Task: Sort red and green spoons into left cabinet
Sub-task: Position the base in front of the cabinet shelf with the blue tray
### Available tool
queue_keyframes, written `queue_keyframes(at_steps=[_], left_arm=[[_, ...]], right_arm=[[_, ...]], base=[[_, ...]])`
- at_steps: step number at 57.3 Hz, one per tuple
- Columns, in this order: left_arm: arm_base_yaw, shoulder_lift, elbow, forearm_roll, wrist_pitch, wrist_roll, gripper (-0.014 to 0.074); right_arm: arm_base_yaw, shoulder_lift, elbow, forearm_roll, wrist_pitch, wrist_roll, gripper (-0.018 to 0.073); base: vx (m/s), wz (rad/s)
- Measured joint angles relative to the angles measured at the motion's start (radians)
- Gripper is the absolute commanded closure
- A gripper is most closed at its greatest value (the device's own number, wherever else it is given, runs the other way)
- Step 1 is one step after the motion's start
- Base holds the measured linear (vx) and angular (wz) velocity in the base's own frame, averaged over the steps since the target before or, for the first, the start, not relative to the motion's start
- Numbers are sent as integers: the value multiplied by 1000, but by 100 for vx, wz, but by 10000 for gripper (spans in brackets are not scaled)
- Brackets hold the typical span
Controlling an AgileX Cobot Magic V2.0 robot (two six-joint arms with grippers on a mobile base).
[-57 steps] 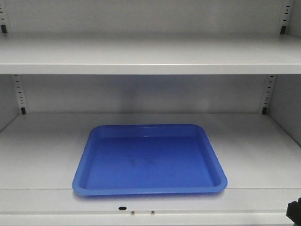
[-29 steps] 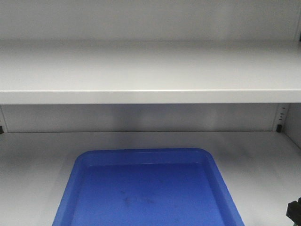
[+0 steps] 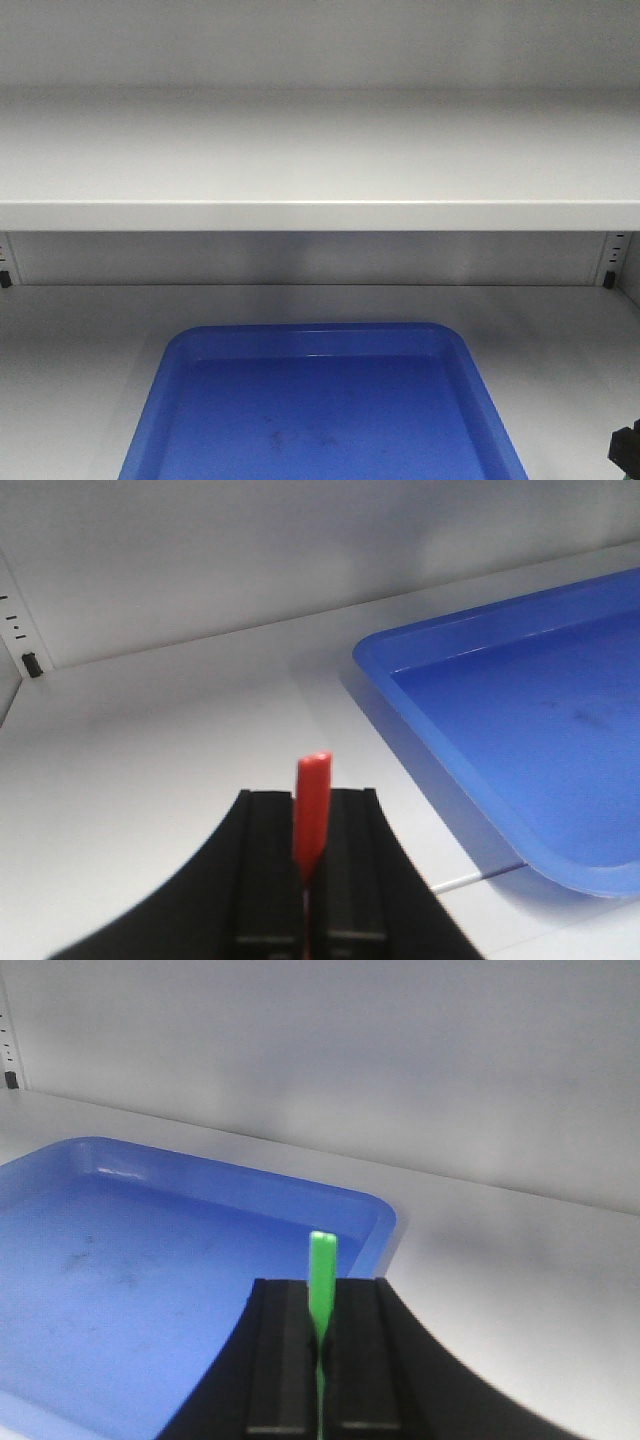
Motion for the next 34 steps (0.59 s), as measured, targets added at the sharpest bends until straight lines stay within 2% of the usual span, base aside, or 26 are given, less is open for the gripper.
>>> queue_keyframes(at_steps=[22, 34], left_arm=[[0, 0, 0, 0, 0, 0, 597], [0, 0, 0, 0, -90, 0, 597]], right_arm=[[0, 0, 0, 0, 0, 0, 563], [0, 0, 0, 0, 0, 0, 563]], base=[[0, 0], [0, 0]])
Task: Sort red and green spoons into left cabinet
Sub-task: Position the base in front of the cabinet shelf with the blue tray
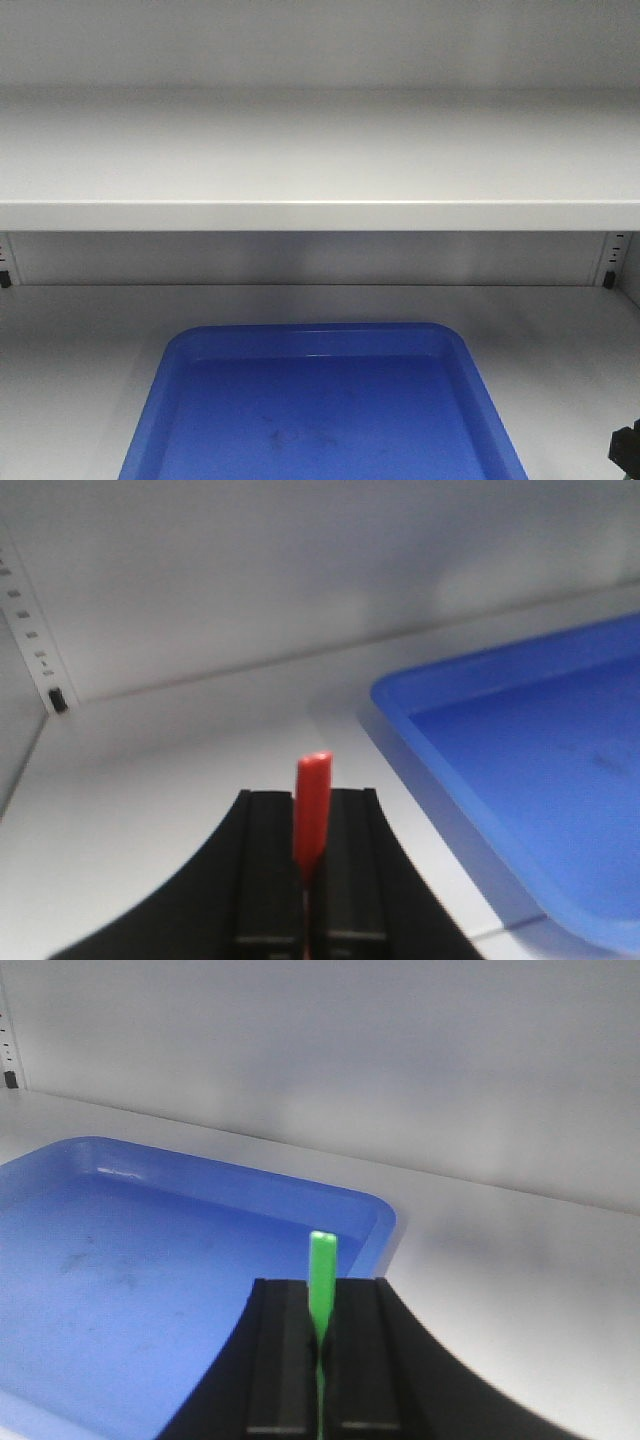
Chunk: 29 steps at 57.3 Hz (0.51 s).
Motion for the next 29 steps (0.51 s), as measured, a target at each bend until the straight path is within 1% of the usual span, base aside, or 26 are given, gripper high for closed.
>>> queue_keyframes(at_steps=[25, 29], left_arm=[[0, 0, 0, 0, -12, 0, 597], [0, 0, 0, -10, -16, -11, 597]], right_arm=[[0, 0, 0, 3, 1, 0, 563], [0, 0, 0, 4, 1, 0, 563]], base=[[0, 0], [0, 0]])
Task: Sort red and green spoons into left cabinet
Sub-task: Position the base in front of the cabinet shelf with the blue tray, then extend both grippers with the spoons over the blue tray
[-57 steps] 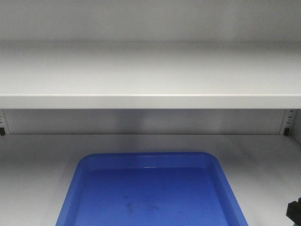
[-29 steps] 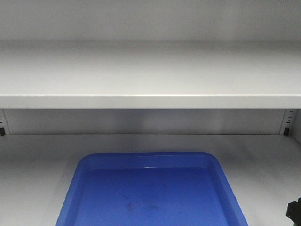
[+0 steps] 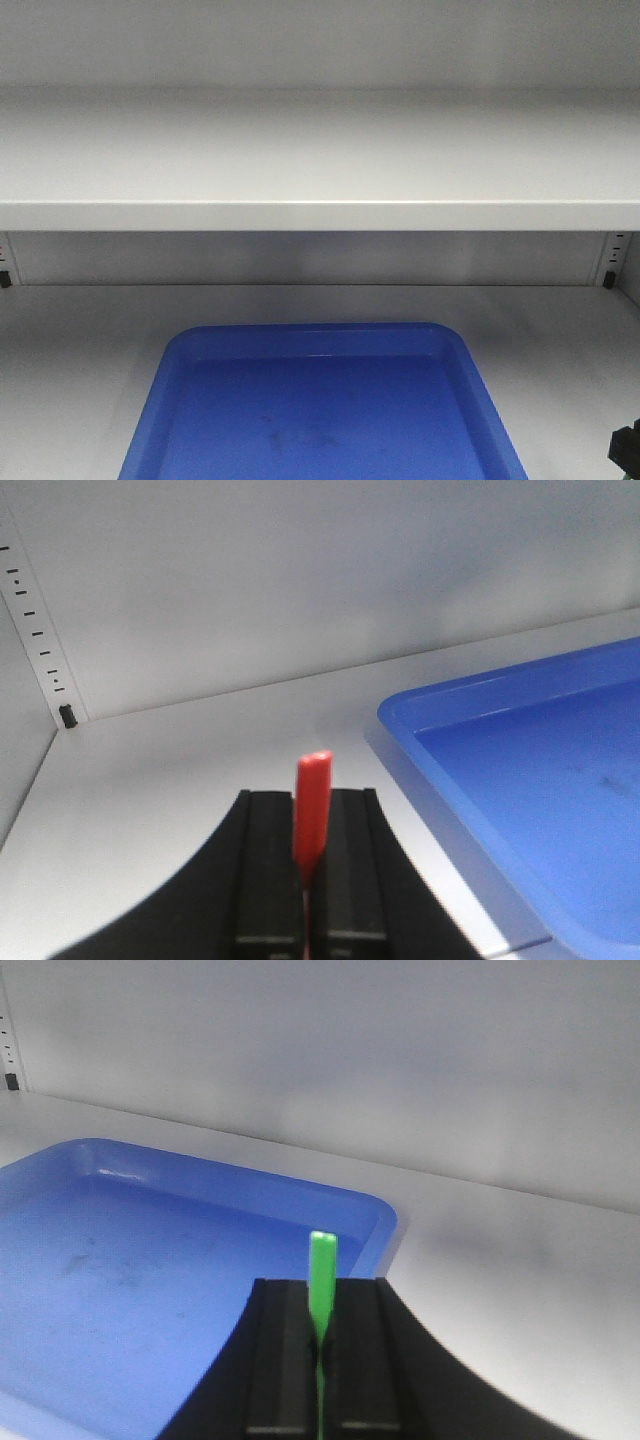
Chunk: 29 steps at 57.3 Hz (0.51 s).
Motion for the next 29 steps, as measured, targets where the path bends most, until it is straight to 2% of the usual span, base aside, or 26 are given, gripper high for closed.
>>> queue_keyframes(at_steps=[9, 15, 22, 29], left_arm=[[0, 16, 0, -112, -4, -31, 597], [0, 70, -11, -215, 2, 12, 597], [0, 160, -76, -350, 38, 180, 597], [0, 260, -146, -578, 105, 442, 597]], right_arm=[[0, 0, 0, 4, 0, 0, 563], [0, 0, 0, 16, 0, -9, 563], [0, 25, -27, 42, 20, -60, 563], [0, 85, -71, 82, 62, -107, 563]], base=[[0, 0], [0, 0], [0, 0], [0, 0]])
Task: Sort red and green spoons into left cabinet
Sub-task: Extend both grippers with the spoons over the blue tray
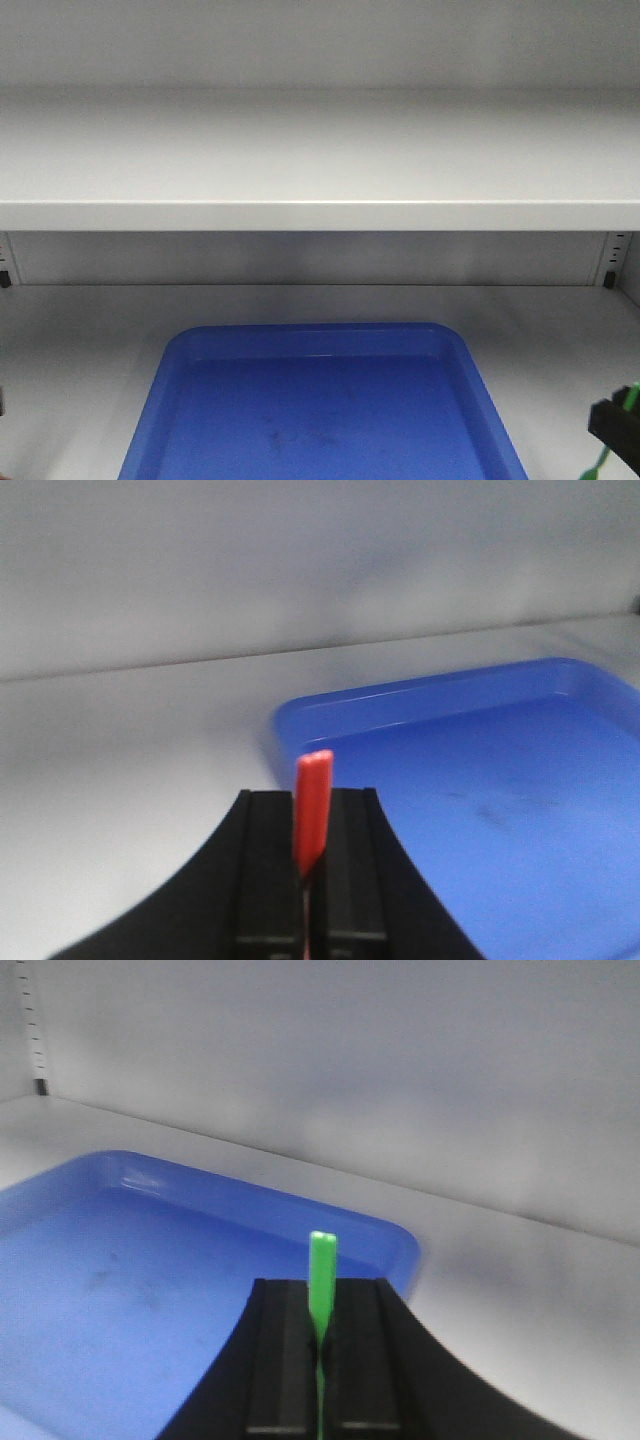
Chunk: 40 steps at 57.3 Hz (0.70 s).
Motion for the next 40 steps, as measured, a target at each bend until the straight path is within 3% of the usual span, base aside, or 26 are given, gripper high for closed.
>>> queue_keyframes(at_steps=[9, 19, 27, 40], left_arm=[[0, 104, -30, -335, 96, 340, 597], [0, 203, -32, -592, 180, 587, 597], [0, 273, -42, -689, 245, 693, 597], [-1, 387, -84, -754, 305, 721, 597]], right_arm=[[0, 112, -58, 82, 63, -70, 563], [0, 233, -83, 216, 139, -172, 563], [0, 320, -84, 319, 193, -284, 563], [0, 432, -99, 331, 255, -336, 563]], base=[[0, 0], [0, 0], [0, 0], [0, 0]])
